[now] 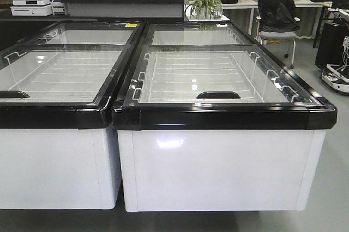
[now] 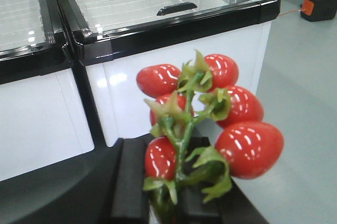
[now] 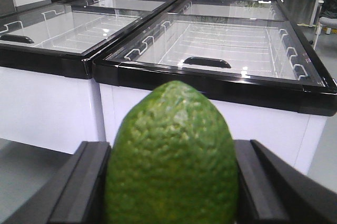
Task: Pick snacks and fruit into basket
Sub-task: 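Hold tomato vine and lime while the base turns past the freezers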
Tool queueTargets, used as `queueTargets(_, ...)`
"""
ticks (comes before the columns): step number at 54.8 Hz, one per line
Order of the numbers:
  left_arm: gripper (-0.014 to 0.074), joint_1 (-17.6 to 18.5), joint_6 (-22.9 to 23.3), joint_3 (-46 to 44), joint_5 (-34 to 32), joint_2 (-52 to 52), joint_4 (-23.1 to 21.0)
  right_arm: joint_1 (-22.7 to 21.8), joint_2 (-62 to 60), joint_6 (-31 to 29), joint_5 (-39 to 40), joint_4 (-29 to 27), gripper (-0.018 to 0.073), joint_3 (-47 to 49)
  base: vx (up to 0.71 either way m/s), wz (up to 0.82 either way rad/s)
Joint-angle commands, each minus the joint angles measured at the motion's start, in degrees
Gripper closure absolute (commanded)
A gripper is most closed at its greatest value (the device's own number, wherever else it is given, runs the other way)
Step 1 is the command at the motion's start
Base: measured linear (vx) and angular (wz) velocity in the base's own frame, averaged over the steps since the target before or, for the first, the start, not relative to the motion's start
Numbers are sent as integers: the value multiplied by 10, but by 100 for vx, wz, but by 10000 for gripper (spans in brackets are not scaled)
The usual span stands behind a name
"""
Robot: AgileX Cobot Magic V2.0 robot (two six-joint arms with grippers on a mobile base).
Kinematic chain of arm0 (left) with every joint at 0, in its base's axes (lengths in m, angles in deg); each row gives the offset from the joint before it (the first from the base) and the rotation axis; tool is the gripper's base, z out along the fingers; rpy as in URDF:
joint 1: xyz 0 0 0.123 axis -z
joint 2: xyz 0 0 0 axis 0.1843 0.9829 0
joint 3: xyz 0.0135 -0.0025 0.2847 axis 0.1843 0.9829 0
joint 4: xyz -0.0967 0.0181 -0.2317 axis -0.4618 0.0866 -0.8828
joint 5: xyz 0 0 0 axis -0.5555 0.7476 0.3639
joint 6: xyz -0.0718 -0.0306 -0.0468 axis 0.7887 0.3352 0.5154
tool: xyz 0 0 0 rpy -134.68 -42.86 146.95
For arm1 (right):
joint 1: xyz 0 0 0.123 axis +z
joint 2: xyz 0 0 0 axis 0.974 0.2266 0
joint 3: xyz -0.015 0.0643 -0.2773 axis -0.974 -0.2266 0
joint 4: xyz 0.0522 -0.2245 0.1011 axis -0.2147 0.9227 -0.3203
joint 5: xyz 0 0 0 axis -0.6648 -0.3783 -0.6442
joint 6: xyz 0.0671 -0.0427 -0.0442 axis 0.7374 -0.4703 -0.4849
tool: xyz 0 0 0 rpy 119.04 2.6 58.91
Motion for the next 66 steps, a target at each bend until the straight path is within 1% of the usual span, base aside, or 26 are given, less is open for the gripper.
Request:
queueTargets(1, 604, 0, 6, -14, -46, 8, -15, -4, 7, -9, 43, 25, 564, 16, 21, 6)
queueTargets(49, 604, 0, 6, -14, -46, 8, -15, -4, 7, -9, 44, 25, 564, 16, 21, 6)
queueTargets(66, 604, 0, 6, -14, -46, 8, -15, -4, 7, -9, 44, 25, 564, 16, 17, 18)
